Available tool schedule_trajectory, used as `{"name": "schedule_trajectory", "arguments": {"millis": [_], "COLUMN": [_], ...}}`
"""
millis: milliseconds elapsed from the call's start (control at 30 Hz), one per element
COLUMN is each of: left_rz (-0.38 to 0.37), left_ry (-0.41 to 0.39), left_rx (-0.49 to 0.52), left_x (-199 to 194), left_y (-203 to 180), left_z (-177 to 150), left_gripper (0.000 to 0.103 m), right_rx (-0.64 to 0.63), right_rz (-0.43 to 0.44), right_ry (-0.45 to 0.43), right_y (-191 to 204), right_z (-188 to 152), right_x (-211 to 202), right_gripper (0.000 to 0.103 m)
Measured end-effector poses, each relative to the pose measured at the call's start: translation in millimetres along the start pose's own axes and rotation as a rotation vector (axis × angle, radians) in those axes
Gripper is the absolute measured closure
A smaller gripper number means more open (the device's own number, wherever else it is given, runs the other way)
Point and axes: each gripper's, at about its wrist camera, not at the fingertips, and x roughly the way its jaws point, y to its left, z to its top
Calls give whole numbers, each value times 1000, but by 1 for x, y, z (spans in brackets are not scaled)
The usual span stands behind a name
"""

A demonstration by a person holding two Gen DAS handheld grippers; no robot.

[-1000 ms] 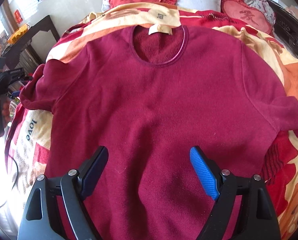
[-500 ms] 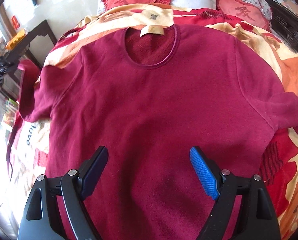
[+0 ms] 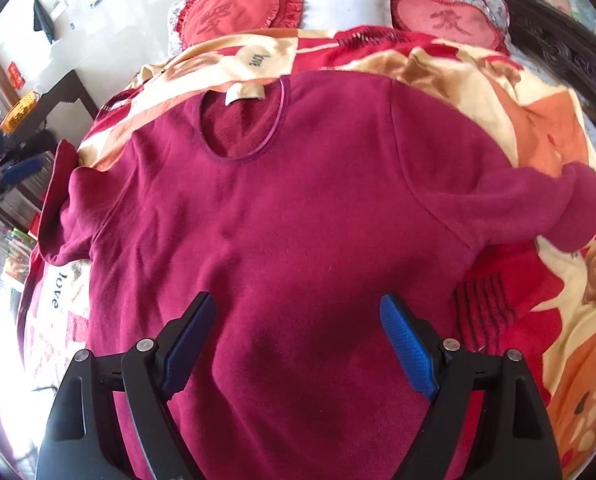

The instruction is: Fold small clothes

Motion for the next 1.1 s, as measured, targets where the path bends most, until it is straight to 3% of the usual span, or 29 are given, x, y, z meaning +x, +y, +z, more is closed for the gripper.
{"name": "schedule_trajectory", "arguments": {"millis": [100, 233, 300, 333, 367, 400, 433, 500, 533, 600, 667, 767, 900, 933, 967, 1033, 1100], "left_rz": [224, 399, 416, 403, 374, 332, 286, 212, 199, 143, 19, -137, -314, -335, -359, -380, -364], "left_ry": [-49, 29, 72, 96, 131, 179, 215, 169, 136, 57, -26, -67, 4, 32, 76, 182, 235], "left_rx": [-22, 1, 2, -8, -24, -55, -108, -191, -172, -97, -15, 101, 211, 229, 250, 273, 271], "left_x": [16, 67, 94, 105, 118, 130, 136, 123, 111, 77, 38, 4, 11, 19, 30, 50, 60], "left_y": [45, 92, 104, 110, 117, 125, 133, 135, 127, 93, 46, -25, -109, -124, -137, -154, -155], "left_z": [11, 27, 30, 30, 30, 30, 28, 26, 28, 29, 28, 15, -28, -42, -57, -87, -105], "left_gripper": [10, 9, 13, 27, 60, 83, 96, 97, 97, 97, 97, 97, 96, 89, 74, 52, 52], "right_rx": [37, 16, -15, -28, -38, -45, -48, -49, -43, -23, 2, 47, 59, 55, 53, 65, 91], "right_rz": [24, 55, 46, 40, 36, 35, 35, 37, 36, 32, 32, 39, 40, 29, 14, -9, -18], "right_ry": [38, 84, 87, 87, 89, 91, 93, 97, 96, 96, 100, 102, 69, 64, 58, 55, 50], "right_y": [-2, 11, 19, 21, 24, 26, 26, 24, 21, 14, 6, -4, -11, -13, -16, -26, -39], "right_z": [-3, -7, -8, -8, -9, -9, -10, -11, -12, -12, -10, -6, -2, -3, -4, -6, -7], "right_x": [14, 27, 29, 30, 31, 31, 31, 32, 32, 33, 36, 39, 28, 26, 23, 19, 14], "right_gripper": [34, 34, 34, 34, 34, 34, 34, 34, 34, 34, 34, 34, 34, 34, 34, 34, 34]}}
